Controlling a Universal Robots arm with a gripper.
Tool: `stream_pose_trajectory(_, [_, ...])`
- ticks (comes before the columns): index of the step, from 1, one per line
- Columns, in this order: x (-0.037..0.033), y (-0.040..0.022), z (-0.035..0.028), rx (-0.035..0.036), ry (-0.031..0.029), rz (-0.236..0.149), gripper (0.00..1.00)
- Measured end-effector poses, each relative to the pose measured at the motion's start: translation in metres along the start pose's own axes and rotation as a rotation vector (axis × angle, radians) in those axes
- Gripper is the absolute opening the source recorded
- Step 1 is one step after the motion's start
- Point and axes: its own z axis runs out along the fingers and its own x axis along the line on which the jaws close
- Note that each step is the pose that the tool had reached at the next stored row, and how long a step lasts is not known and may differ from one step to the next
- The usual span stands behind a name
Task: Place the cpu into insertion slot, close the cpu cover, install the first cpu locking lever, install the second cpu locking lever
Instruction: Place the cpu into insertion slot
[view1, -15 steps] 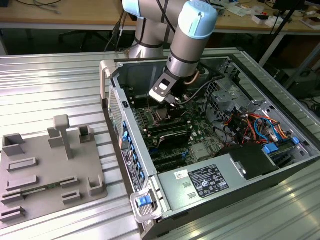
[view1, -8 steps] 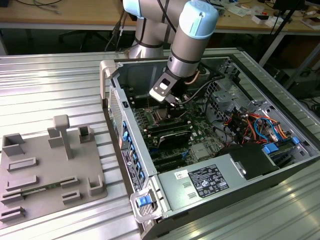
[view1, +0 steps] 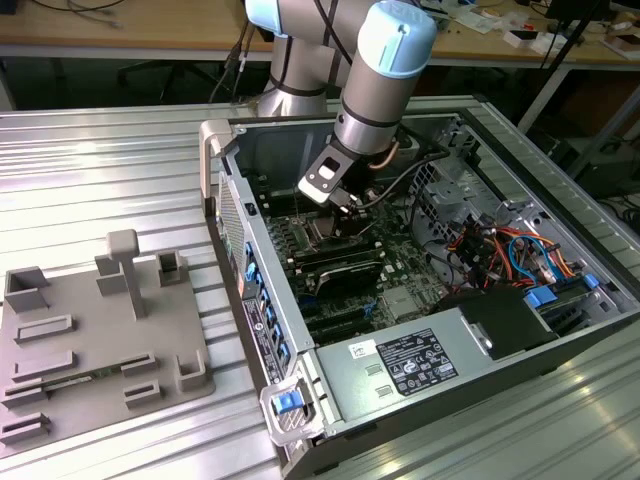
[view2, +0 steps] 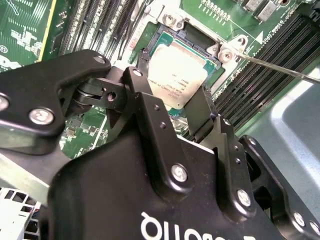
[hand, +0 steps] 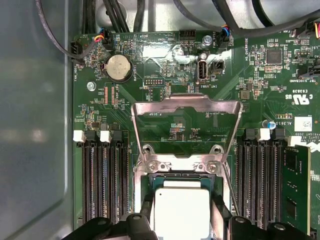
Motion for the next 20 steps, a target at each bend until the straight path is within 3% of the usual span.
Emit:
stream_pose_trajectory(2, [0.0000,-0.0001,0.0000,-0.0002,0.0002,0.000,0.55])
stream_pose_trajectory(3, [0.0000,-0.0001,0.0000,-0.0002,0.0002,0.000,0.62])
stream_pose_trajectory(10, [0.0000,-0.0004,-0.0001,-0.0003,0.0003,0.000,0.62])
stream_pose_trajectory(20, [0.0001,-0.0005,-0.0069,-0.0002,0.0001,0.000,0.62])
